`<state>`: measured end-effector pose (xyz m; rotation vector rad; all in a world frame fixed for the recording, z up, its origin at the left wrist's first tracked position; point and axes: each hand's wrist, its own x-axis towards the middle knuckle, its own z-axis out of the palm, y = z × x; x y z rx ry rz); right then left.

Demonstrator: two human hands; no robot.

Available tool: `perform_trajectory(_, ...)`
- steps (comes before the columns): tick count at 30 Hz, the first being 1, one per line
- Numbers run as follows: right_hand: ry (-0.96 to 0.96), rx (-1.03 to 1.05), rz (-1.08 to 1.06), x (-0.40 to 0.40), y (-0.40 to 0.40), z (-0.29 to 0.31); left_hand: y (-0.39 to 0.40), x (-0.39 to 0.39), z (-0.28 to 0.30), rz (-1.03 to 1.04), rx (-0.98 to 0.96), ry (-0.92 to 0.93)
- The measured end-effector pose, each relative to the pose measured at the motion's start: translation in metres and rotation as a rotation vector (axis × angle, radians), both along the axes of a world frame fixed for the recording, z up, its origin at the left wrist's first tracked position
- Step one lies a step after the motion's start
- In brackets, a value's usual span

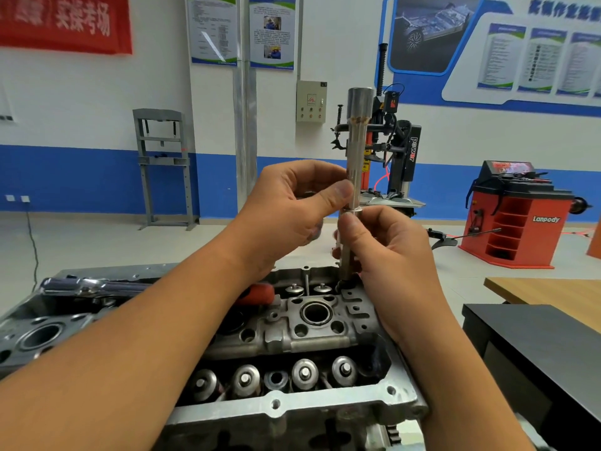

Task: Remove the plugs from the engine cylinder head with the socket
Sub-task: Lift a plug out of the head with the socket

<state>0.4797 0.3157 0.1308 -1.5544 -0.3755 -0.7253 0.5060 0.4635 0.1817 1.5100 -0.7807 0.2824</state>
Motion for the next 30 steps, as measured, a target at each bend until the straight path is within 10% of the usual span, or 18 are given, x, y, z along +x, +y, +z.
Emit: perform_trajectory(30,-0.005,-0.094,0.012,-0.0019,-0.0007,0.0003,0.0,-0.0021,0.0,-0.061,0.038,-0.009)
